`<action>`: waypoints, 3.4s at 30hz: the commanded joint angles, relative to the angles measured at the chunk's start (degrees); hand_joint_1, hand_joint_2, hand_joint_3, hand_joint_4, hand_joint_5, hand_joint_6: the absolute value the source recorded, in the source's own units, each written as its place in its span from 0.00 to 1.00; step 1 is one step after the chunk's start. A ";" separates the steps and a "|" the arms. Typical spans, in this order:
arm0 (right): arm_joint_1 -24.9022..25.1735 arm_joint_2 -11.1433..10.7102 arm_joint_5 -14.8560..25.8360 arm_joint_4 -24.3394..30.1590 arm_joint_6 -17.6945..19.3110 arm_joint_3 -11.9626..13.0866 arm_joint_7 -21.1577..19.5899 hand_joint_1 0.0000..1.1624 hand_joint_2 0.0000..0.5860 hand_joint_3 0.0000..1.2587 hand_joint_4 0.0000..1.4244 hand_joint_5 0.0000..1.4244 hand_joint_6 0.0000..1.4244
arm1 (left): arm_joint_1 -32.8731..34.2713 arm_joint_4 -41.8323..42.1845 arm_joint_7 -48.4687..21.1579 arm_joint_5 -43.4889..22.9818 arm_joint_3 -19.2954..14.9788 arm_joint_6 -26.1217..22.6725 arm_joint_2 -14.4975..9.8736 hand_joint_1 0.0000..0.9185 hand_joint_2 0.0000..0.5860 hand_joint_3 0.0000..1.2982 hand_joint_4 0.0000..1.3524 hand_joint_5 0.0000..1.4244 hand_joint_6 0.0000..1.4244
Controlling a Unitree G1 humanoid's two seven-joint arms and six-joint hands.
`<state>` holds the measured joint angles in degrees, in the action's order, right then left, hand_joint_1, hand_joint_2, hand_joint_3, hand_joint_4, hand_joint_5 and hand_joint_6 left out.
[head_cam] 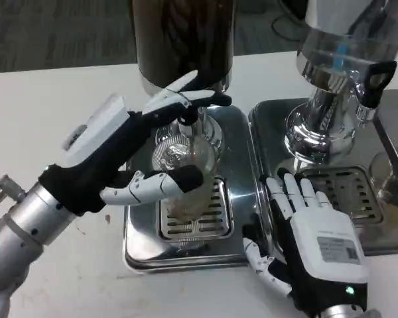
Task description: Grasp the cup under the faucet to collect the drink, then remove the cup.
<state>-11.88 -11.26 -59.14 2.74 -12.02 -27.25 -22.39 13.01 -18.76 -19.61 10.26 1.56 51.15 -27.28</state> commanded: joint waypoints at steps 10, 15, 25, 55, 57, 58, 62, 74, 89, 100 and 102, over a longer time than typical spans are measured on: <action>-0.73 0.61 14.47 2.72 5.47 4.93 4.47 0.19 0.56 0.01 0.00 0.00 0.05 | -2.76 -0.29 5.97 9.24 3.86 1.00 -4.24 0.00 0.24 0.21 0.04 0.16 0.12; -0.91 -0.13 23.84 3.16 11.91 7.50 8.06 0.22 0.44 0.00 0.00 0.00 0.05 | -3.17 0.11 7.08 9.51 4.49 0.84 -4.75 0.00 0.24 0.21 0.04 0.16 0.12; 1.94 0.72 32.41 2.15 13.51 9.79 14.57 0.31 0.33 0.00 0.00 0.00 0.00 | -3.87 0.93 9.47 11.51 5.27 0.88 -6.06 0.00 0.24 0.22 0.04 0.16 0.12; 12.26 2.84 27.97 -1.45 6.35 7.69 20.29 0.32 0.28 0.00 0.00 0.00 0.00 | -5.55 1.63 11.92 10.75 4.72 -0.57 -7.53 0.00 0.24 0.24 0.05 0.16 0.12; 13.16 3.30 28.76 -2.22 6.17 8.08 20.61 0.32 0.28 0.00 0.00 0.00 0.00 | -5.64 1.70 11.99 10.55 4.52 -0.71 -7.57 0.00 0.24 0.24 0.05 0.16 0.12; 13.51 3.52 29.05 -2.51 5.97 8.24 20.58 0.32 0.28 0.00 0.00 0.00 0.00 | -5.67 1.80 12.01 10.48 4.41 -0.76 -7.62 0.00 0.24 0.24 0.05 0.16 0.12; 15.23 3.97 29.77 -4.19 6.18 8.12 20.74 0.34 0.28 0.00 0.00 0.00 0.00 | -5.81 2.15 11.90 10.23 4.14 -1.04 -7.80 0.00 0.24 0.24 0.05 0.16 0.12; 17.59 4.60 31.60 -6.84 6.71 7.01 22.25 0.35 0.28 0.00 0.00 0.00 0.00 | -6.57 3.62 11.71 9.91 3.97 -2.15 -8.13 0.00 0.25 0.24 0.05 0.16 0.12; 18.44 5.03 32.58 -8.34 6.57 7.75 21.56 0.35 0.29 0.00 0.00 0.00 0.00 | -8.78 4.92 14.92 9.01 0.95 -2.76 -6.91 0.00 0.26 0.22 0.00 0.11 0.03; 18.59 5.46 32.94 -9.45 7.70 7.67 21.13 0.35 0.29 0.00 0.00 0.00 0.00 | -13.56 5.33 19.40 8.34 -5.65 -3.02 -4.95 0.00 0.29 0.19 0.00 0.07 0.00; 18.55 5.41 32.93 -9.27 7.84 7.66 21.27 0.35 0.29 0.00 0.00 0.00 0.00 | -15.52 5.15 21.69 8.47 -7.50 -2.59 -3.67 0.00 0.29 0.19 0.00 0.07 0.00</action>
<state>6.41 -6.27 -26.74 -6.47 -5.19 -19.69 -0.70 0.14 -13.00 -0.63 18.70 -3.91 48.16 -32.48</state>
